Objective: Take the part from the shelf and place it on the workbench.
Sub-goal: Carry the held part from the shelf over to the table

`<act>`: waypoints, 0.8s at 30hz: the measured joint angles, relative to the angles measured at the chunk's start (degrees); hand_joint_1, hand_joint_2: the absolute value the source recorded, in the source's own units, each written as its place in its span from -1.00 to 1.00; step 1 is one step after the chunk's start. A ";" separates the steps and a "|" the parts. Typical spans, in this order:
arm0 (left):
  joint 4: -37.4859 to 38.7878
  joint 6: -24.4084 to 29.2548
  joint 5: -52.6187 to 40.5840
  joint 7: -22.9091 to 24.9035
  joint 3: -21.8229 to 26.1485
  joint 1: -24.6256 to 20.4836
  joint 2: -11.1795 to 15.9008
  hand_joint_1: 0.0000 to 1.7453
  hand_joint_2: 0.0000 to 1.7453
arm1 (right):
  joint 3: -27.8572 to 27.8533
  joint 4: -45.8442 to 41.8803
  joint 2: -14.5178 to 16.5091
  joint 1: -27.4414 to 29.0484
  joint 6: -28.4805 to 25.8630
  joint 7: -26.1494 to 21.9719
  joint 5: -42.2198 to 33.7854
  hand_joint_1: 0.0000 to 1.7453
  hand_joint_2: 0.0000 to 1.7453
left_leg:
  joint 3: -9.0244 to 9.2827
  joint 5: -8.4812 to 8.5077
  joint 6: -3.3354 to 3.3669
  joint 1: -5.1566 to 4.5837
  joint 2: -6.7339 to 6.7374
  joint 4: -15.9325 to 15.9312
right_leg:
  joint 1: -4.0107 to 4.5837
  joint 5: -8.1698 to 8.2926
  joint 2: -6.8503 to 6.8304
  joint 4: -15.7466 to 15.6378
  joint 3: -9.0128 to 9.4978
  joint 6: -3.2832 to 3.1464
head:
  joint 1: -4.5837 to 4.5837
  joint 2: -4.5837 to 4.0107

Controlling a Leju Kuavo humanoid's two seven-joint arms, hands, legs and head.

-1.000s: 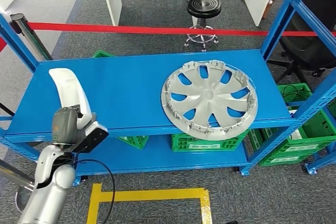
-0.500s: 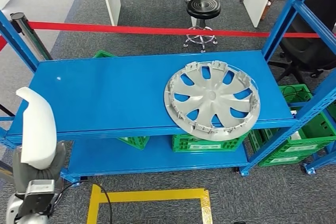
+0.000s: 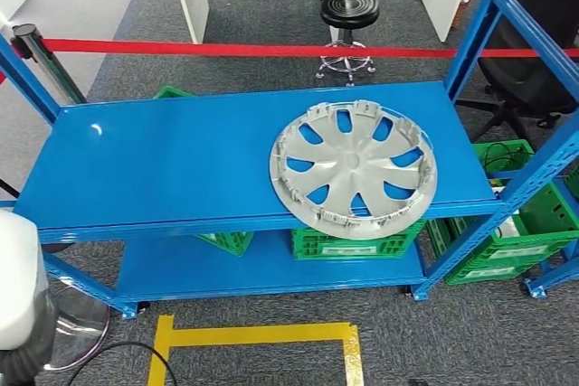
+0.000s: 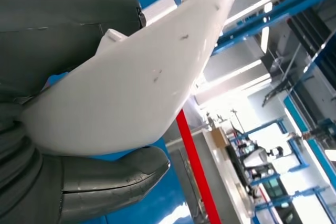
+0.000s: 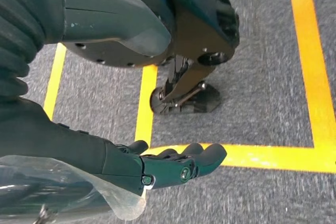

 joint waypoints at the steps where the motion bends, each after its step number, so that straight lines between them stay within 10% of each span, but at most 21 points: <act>1: -0.09 -0.63 0.43 -0.32 1.09 0.10 -0.56 1.00 1.00 | -0.05 0.00 0.01 -0.01 0.62 -0.13 -0.14 -1.00 1.00 | -0.59 -1.30 -0.24 0.02 0.01 1.51 | -0.05 0.17 -0.08 -0.08 -0.17 -0.37 | -0.10 0.00; 4: -0.21 -2.57 1.12 -1.24 4.21 0.55 -2.28 1.00 1.00 | -0.18 0.00 0.01 0.03 2.87 -0.41 -0.59 -1.00 1.00 | -4.41 -7.37 -0.63 0.04 0.02 11.51 | 0.26 0.78 -0.42 -0.11 -1.01 -1.26 | -0.32 0.00; 6: -0.21 -3.83 1.27 -1.58 6.11 0.80 -3.33 1.00 1.00 | -0.23 0.00 0.01 0.10 4.39 -0.35 -0.99 -1.00 1.00 | -5.41 -8.28 -0.38 -0.01 0.01 15.20 | 0.69 1.28 -0.53 -0.08 -1.68 -1.61 | -0.32 0.00; 12: -0.20 -5.08 0.76 -1.84 10.06 0.74 -5.73 1.00 1.00 | -0.39 -0.03 0.20 0.37 5.27 0.32 -1.20 -1.00 1.00 | 3.52 -1.30 2.17 -1.23 0.01 -1.61 | 1.30 3.24 -0.51 -0.18 -3.05 -1.16 | -0.25 0.00; 16: -0.26 -3.81 -1.63 -1.97 11.27 0.82 -6.59 1.00 1.00 | -0.43 -0.05 0.16 0.63 4.90 0.89 -1.54 -1.00 1.00 | 2.36 0.88 2.46 -1.06 0.25 -3.04 | 1.11 2.42 -0.46 0.40 -3.81 0.25 | -0.15 0.00; 20: -0.33 -2.93 -0.51 -2.00 11.91 0.91 -7.18 1.00 1.00 | -0.43 -0.04 0.11 0.75 4.66 1.27 -2.53 -1.00 1.00 | -0.38 3.18 2.79 -0.85 0.59 -3.26 | 0.79 -6.91 -0.42 11.98 -6.44 1.36 | 0.12 0.00; 22: -0.32 -3.16 0.94 -2.00 12.33 0.88 -7.35 1.00 1.00 | -0.41 -0.03 0.10 0.76 4.70 1.25 -2.96 -1.00 1.00 | -1.95 4.25 2.58 -0.81 0.73 -2.94 | 0.61 -5.64 -0.45 14.47 -5.30 1.70 | 0.16 0.00; 24: -0.32 -3.45 0.89 -2.00 12.62 0.79 -7.43 1.00 1.00 | -0.31 -0.02 0.10 0.75 4.71 1.22 -3.36 -1.00 1.00 | -3.37 4.99 2.16 -0.70 0.77 -2.23 | 0.43 -2.29 -0.48 8.98 -0.47 1.86 | 0.20 0.00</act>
